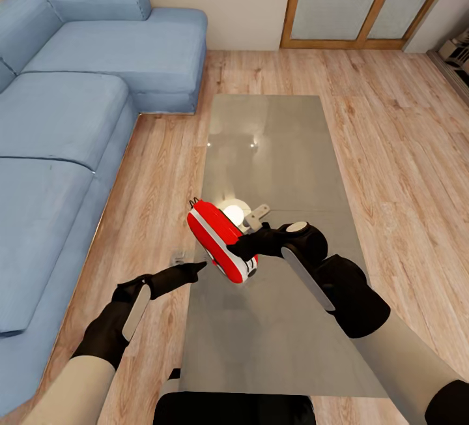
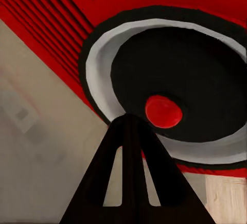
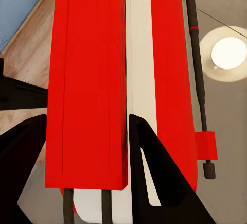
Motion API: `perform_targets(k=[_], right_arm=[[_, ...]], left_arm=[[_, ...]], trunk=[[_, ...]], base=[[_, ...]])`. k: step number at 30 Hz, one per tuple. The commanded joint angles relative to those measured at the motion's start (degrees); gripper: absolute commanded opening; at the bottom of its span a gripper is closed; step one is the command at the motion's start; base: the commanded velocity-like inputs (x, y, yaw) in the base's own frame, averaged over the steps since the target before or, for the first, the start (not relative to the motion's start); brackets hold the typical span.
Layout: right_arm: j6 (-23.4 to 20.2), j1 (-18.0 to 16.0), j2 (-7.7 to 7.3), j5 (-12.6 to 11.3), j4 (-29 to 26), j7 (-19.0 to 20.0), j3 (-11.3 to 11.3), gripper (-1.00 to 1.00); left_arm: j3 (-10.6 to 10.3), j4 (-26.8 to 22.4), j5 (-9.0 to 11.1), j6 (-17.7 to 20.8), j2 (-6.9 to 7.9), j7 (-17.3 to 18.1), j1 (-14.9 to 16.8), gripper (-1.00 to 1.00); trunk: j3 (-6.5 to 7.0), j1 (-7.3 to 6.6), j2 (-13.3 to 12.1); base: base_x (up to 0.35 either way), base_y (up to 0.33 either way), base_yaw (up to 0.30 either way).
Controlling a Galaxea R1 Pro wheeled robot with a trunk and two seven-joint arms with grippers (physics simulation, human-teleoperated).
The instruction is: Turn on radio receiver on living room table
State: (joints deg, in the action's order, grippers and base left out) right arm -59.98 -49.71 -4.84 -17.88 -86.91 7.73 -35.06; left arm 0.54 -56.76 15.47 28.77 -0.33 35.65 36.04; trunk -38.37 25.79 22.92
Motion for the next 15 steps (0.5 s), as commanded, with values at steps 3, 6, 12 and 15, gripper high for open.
perform_targets(k=[3,6,12,15], right_arm=[[-0.02,0.04,0.01,-0.49,-0.02,0.0,-0.06,-1.0],[-0.02,0.05,0.01,-0.49,-0.02,0.0,-0.09,-1.0],[-0.02,0.05,0.01,-0.49,-0.02,0.0,-0.1,-1.0],[-0.02,0.04,0.01,-0.49,-0.02,0.0,-0.1,-1.0]], left_arm=[[-0.01,1.13,-0.06,-0.23,-0.02,0.02,0.0,-1.0],[-0.01,1.49,-0.01,-0.28,-0.1,0.03,0.0,-1.0],[-0.08,1.65,-0.08,-1.01,-1.54,0.03,0.02,-1.0],[-0.06,1.66,-0.02,-1.91,-2.27,0.03,0.02,-1.0]], trunk=[[0.0,0.0,0.01],[0.0,0.0,0.01],[0.0,0.0,0.01],[0.0,0.0,0.01]], base=[[0.0,0.0,0.0],[0.0,0.0,0.0],[0.0,0.0,0.0],[0.0,0.0,0.0]])
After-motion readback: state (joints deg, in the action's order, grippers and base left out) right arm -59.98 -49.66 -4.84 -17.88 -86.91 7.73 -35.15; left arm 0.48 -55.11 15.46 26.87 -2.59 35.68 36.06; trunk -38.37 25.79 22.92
